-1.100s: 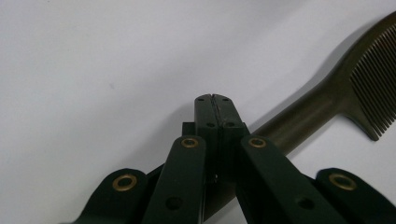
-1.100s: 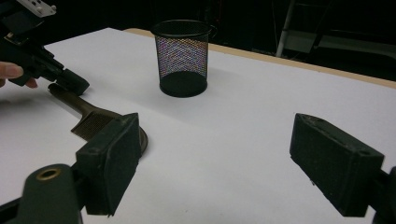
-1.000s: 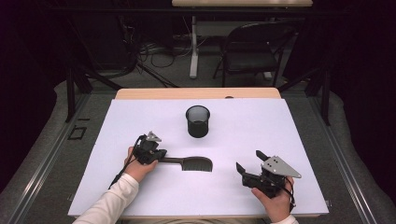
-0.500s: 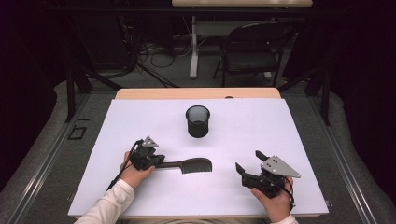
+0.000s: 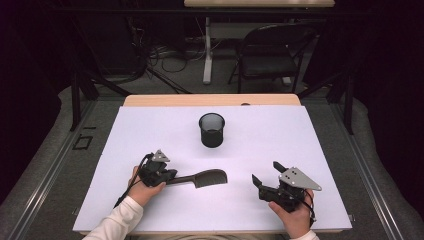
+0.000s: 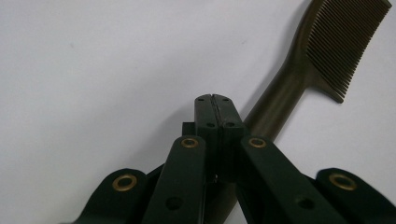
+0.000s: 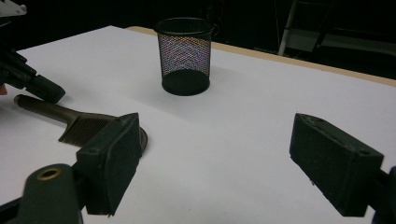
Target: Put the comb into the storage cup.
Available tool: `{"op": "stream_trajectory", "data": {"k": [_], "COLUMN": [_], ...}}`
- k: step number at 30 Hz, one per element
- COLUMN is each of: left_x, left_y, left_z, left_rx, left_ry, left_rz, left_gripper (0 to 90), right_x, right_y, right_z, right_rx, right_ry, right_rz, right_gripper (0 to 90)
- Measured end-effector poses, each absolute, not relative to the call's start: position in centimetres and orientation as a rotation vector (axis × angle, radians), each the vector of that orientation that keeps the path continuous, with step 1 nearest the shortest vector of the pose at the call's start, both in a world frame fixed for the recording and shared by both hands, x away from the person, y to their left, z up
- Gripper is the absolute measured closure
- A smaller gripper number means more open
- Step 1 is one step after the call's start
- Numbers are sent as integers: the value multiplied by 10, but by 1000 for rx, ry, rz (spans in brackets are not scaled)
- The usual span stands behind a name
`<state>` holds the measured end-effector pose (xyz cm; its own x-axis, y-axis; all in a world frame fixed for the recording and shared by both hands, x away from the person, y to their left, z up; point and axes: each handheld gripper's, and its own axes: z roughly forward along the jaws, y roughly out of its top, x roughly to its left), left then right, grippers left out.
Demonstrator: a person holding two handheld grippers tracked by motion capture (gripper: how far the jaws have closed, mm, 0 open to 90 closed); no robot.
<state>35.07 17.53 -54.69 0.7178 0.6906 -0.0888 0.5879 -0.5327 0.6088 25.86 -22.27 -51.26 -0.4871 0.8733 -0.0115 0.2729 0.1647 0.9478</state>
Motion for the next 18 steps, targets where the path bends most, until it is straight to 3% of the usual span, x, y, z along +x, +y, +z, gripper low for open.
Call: {"op": "stream_trajectory", "data": {"k": [18], "left_x": [333], "left_y": [177], "left_z": [-548], "left_rx": [2302], "left_ry": [931], "left_rz": [177], "left_gripper": [900], "right_x": [258], "right_y": [-223], "right_z": [-512], "right_rx": [1082], "right_ry": [1860], "right_rz": [1337], "right_gripper": [166]}}
